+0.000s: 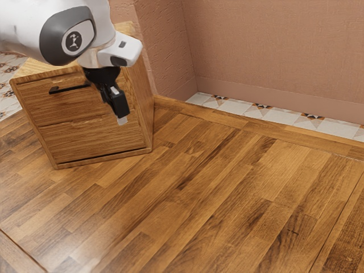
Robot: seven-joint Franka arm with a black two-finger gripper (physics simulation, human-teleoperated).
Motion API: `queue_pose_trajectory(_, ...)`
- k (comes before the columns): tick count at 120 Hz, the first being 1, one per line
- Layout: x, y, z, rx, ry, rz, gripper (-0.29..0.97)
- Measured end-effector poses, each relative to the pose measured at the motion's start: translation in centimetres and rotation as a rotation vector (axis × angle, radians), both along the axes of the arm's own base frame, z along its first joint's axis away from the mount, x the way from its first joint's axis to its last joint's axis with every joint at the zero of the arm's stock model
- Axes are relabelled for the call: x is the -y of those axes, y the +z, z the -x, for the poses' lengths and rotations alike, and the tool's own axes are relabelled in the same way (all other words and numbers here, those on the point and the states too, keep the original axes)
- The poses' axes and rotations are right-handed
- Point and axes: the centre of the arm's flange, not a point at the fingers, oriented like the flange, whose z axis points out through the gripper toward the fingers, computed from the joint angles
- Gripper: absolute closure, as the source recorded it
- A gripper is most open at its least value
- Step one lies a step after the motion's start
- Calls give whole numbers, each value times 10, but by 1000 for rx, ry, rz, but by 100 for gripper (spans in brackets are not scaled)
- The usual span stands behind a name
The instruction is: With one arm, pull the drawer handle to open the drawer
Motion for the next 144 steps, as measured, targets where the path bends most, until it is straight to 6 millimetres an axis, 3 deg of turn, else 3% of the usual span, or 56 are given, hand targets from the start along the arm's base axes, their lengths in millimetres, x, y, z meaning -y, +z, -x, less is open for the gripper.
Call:
queue_pose_trajectory(8, -11, -18, -12, 2, -112, -61, 0)
queue_pose_trajectory(18, -41, -26, -13, -4, -211, -174, 0)
queue_pose_trajectory(36, -83, -33, 10, -5, -381, -354, 0)
queue_pose_trajectory(45, -97, -27, 23, 41, -453, -419, 0)
queue_pose_trajectory(62, -120, -50, 1, 58, -565, -501, 0)
queue_pose_trajectory(91, -145, -32, 5, 209, -587, -439, 0)
queue_pose_trajectory(99, -151, -2, 12, 259, -563, -413, 0)
queue_pose_trajectory(105, -158, 3, 15, 258, -555, -393, 0)
queue_pose_trajectory(118, -172, 0, 20, 237, -548, -360, 0)
queue_pose_trajectory(144, -205, -29, 23, 159, -527, -323, 0)
